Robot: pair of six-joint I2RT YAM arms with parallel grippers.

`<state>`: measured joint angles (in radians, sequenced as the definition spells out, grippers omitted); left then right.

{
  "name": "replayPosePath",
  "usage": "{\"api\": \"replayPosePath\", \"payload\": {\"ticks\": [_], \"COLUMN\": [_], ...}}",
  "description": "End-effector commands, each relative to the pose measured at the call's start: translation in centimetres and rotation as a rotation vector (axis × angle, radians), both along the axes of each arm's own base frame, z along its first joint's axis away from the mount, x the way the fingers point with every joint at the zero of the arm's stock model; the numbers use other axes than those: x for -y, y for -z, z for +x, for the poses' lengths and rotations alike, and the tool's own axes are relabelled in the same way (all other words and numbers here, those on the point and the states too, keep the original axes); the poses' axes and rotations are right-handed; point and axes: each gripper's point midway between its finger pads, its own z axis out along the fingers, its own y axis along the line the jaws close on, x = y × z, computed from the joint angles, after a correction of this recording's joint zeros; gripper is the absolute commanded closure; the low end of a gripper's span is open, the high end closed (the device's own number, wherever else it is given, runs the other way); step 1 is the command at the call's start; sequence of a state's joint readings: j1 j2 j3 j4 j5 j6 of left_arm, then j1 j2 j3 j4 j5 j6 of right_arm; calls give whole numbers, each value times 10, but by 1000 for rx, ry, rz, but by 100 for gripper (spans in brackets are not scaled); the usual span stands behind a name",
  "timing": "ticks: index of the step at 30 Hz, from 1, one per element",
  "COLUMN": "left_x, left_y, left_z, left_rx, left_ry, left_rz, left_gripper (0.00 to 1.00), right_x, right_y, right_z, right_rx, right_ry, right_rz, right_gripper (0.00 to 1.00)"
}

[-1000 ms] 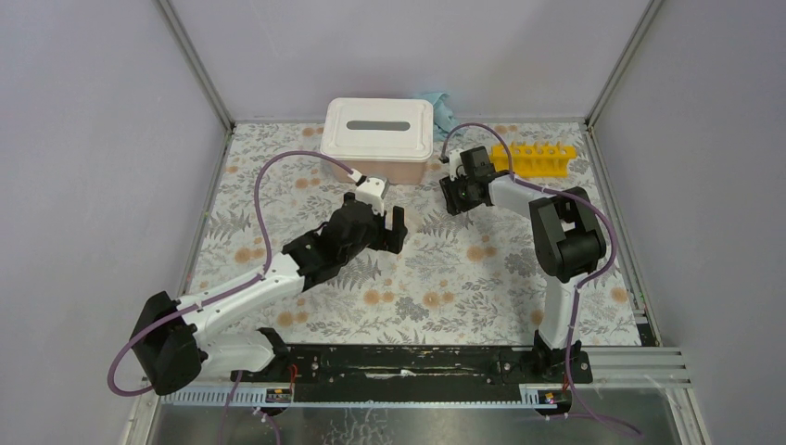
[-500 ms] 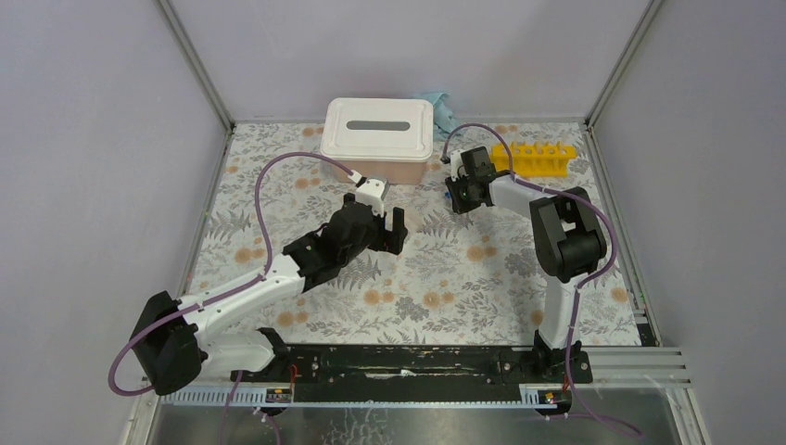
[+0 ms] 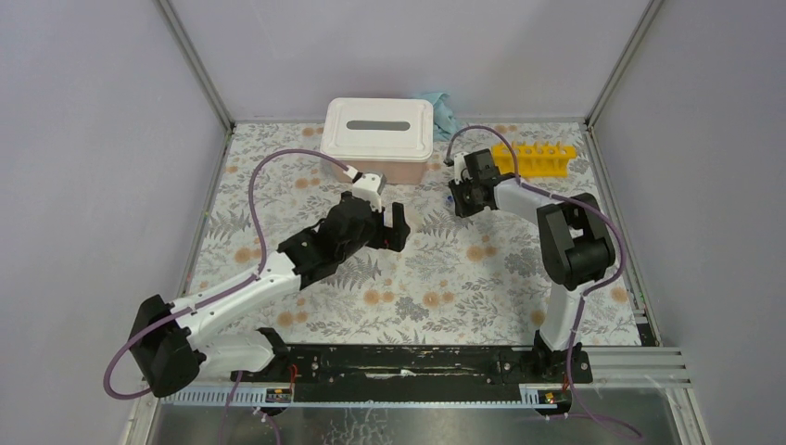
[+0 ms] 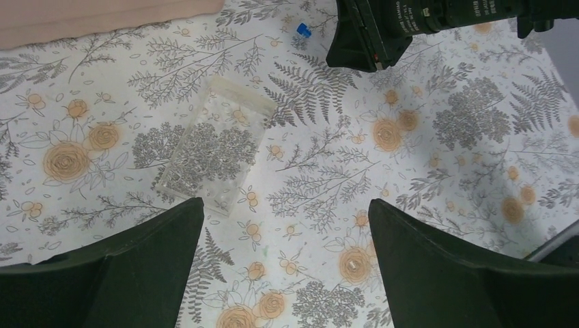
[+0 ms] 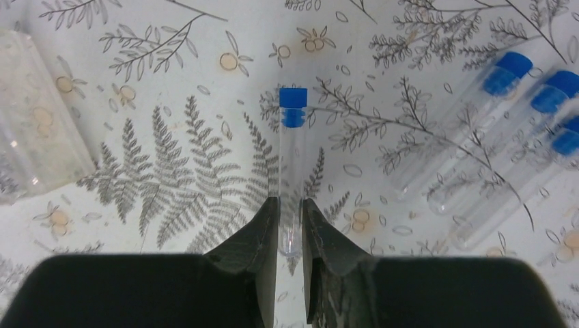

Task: Organize the chemistry lab equipment
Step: Pick up the test tube at the center of the board.

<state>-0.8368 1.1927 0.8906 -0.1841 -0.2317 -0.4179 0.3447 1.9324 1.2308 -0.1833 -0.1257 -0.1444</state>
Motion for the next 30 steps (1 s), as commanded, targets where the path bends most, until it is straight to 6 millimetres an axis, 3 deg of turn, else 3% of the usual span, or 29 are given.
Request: {"api": "replayPosePath", "payload": {"ticks": [1, 7, 13, 16, 24, 30], "left_x": [6, 21, 29, 29, 36, 44], "left_y": [-30, -37, -53, -51, -33, -33], "left_z": [-4, -10, 2, 11, 12, 8], "left_rx": [-12, -98, -209, -305, -518, -576], "left_ry": [1, 30, 58, 76, 188, 274], "left_rz": [-96, -180, -277, -336, -466, -521], "left_gripper": [2, 1, 1, 1, 1, 1], "right_x": [-5, -18, -47, -60, -73, -76], "right_y": [-50, -93, -133, -148, -178, -180], "right_z": [0, -21, -63, -87, -136, -158], "right_rx": [88, 156, 229, 266, 342, 315], "right_ry": [3, -23, -122, -169, -251, -316], "right_rz": [74, 163, 224, 264, 339, 348], "right_gripper": [87, 88, 89, 88, 90, 90]}}
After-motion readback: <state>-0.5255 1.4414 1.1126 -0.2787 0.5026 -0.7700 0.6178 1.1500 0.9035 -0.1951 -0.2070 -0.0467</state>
